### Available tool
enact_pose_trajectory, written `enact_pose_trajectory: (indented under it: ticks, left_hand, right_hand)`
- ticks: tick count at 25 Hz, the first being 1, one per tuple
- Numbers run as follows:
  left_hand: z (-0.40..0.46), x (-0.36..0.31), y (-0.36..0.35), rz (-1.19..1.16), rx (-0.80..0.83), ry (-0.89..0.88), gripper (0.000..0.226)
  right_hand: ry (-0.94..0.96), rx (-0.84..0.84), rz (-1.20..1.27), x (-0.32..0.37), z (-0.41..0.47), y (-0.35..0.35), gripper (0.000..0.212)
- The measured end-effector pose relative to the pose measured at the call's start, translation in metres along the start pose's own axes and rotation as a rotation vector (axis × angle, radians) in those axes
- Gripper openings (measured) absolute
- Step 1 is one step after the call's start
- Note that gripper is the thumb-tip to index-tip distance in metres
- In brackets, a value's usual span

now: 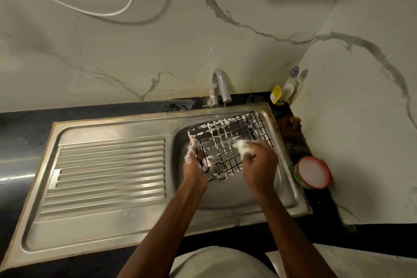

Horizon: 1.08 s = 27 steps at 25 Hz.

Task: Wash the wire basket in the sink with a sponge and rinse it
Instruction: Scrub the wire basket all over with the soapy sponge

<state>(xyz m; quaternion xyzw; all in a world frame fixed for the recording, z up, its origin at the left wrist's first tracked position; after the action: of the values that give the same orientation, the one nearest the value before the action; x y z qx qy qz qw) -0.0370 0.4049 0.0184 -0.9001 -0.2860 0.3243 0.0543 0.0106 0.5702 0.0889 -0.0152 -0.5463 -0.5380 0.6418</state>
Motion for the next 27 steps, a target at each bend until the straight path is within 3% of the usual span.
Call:
enact_pose_trajectory:
  ticks: [2, 5, 6, 10, 14, 18, 22, 27]
  left_hand:
    - [0.002, 0.000, -0.001, -0.018, -0.011, -0.001, 0.044]
    - [0.007, 0.003, -0.002, -0.025, -0.013, 0.000, 0.028]
    - [0.007, 0.004, -0.002, -0.021, -0.006, 0.006, 0.027]
    - [0.005, 0.003, -0.001, -0.045, -0.007, 0.006, 0.024]
    - [0.010, 0.004, 0.000, -0.040, -0.024, 0.005, 0.027]
    - [0.004, -0.001, 0.001, -0.062, -0.056, -0.003, 0.025]
    - [0.015, 0.003, 0.005, -0.070, -0.045, -0.007, 0.021]
    - [0.013, -0.001, -0.001, -0.090, -0.016, -0.029, 0.036]
  right_hand:
    - [-0.024, -0.011, -0.013, 0.007, -0.005, 0.000, 0.021]
    - [0.241, 0.126, 0.076, 0.039, -0.040, -0.004, 0.025]
    - [0.250, 0.154, 0.078, 0.035, -0.037, -0.004, 0.025]
    - [-0.024, 0.029, -0.005, 0.006, -0.004, 0.000, 0.026]
    - [-0.017, 0.151, 0.146, 0.020, -0.021, -0.008, 0.028]
    - [-0.110, 0.048, -0.007, -0.004, -0.002, -0.001, 0.028]
    - [-0.028, 0.184, 0.229, 0.024, -0.030, -0.002, 0.031]
    - [-0.128, 0.026, 0.089, -0.002, -0.006, 0.000, 0.029]
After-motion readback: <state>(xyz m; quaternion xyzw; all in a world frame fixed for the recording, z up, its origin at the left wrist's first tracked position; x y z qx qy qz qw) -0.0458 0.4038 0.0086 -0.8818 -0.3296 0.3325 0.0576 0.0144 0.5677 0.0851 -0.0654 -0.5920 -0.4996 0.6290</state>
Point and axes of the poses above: each hand's wrist, its own z-axis towards the middle knuckle, its own y-axis out of the back of the hand, x = y × z, the point moved 5 cm from there along z, towards the middle knuckle, and after that the axes turned 9 degrees about -x, right-handed, at the moved point
